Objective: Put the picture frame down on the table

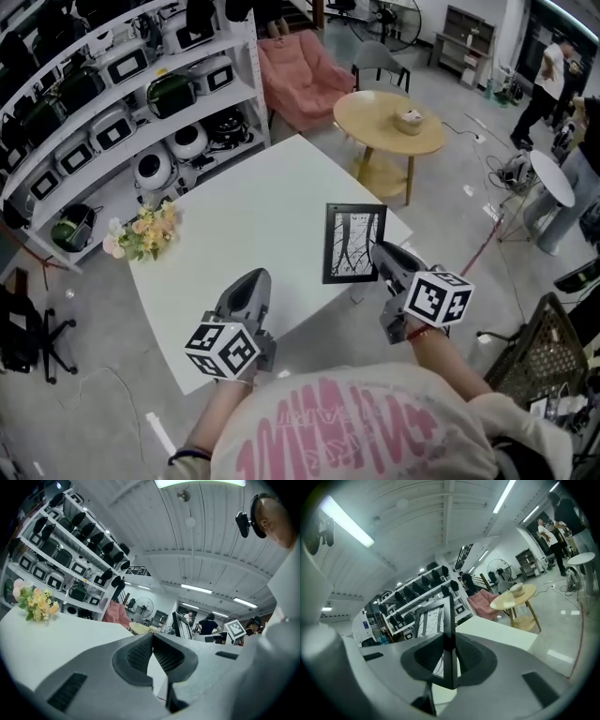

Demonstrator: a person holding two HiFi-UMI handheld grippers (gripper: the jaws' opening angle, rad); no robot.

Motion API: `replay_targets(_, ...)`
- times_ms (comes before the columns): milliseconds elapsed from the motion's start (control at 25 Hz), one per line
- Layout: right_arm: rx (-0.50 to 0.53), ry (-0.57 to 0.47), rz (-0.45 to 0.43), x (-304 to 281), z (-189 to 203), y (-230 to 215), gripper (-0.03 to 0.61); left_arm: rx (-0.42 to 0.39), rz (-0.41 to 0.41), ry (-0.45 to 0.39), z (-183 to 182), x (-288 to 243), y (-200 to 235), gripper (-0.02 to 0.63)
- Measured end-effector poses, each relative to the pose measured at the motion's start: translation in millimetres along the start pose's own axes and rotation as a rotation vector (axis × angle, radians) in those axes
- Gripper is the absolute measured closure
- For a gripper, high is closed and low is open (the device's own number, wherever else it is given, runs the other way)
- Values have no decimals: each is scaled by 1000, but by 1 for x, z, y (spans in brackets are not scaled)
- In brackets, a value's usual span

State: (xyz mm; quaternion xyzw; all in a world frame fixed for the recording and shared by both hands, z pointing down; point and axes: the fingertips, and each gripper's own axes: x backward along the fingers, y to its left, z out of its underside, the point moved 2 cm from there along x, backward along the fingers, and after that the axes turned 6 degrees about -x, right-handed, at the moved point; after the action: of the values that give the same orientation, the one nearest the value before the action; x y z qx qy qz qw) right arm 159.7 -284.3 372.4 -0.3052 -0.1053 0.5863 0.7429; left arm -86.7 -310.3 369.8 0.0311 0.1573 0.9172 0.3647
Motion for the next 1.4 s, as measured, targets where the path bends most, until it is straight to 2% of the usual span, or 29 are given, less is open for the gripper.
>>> replay_targets(440,-62,182,11,-32,44,-46,492,89,-60,139,62,-23,-1,610)
replay_targets(720,-14,295,-25,-58,45,-72,492,126,-146,183,79,-40,1,609)
replay_targets(1080,-24,384,-29,-80,62,-97,492,128,-253,206,90,-35,8,609)
replay_targets(1400,-2,467,-18,-88,87,-102,492,118,-325,183,84,-13,19,609)
